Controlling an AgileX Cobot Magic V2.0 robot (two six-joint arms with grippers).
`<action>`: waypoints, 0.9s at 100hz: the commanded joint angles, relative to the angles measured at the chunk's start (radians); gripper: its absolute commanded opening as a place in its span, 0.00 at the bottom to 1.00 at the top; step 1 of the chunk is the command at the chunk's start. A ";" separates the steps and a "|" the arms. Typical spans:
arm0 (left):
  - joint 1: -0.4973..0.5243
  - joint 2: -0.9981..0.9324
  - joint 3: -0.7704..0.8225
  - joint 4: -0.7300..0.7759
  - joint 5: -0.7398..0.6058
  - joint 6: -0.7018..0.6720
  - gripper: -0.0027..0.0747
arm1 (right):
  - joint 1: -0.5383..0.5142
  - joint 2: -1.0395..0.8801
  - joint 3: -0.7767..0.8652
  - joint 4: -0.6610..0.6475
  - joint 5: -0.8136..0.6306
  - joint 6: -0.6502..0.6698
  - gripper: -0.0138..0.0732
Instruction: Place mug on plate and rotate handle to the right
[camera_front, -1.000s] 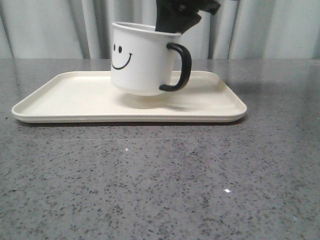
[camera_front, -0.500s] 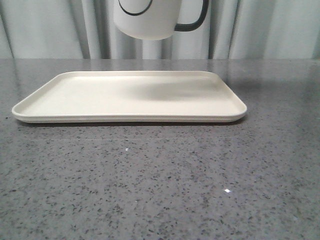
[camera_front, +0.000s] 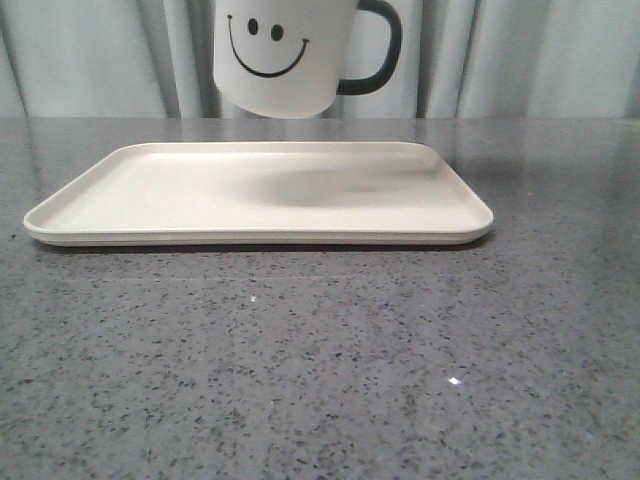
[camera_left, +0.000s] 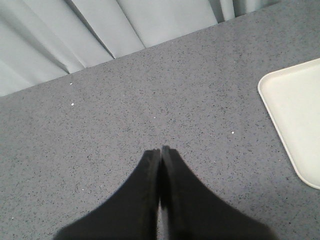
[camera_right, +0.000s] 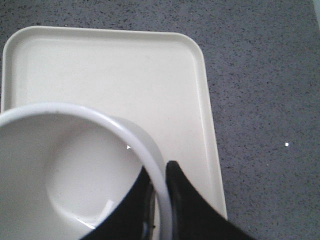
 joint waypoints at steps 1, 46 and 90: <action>-0.005 -0.001 -0.022 0.036 -0.022 -0.008 0.01 | 0.006 -0.033 -0.024 0.044 0.079 -0.013 0.02; -0.005 -0.001 -0.022 0.036 -0.020 -0.008 0.01 | 0.021 0.006 0.021 0.044 0.080 -0.042 0.02; -0.005 -0.001 -0.022 0.036 -0.020 -0.008 0.01 | 0.021 0.008 0.031 0.045 0.080 -0.048 0.02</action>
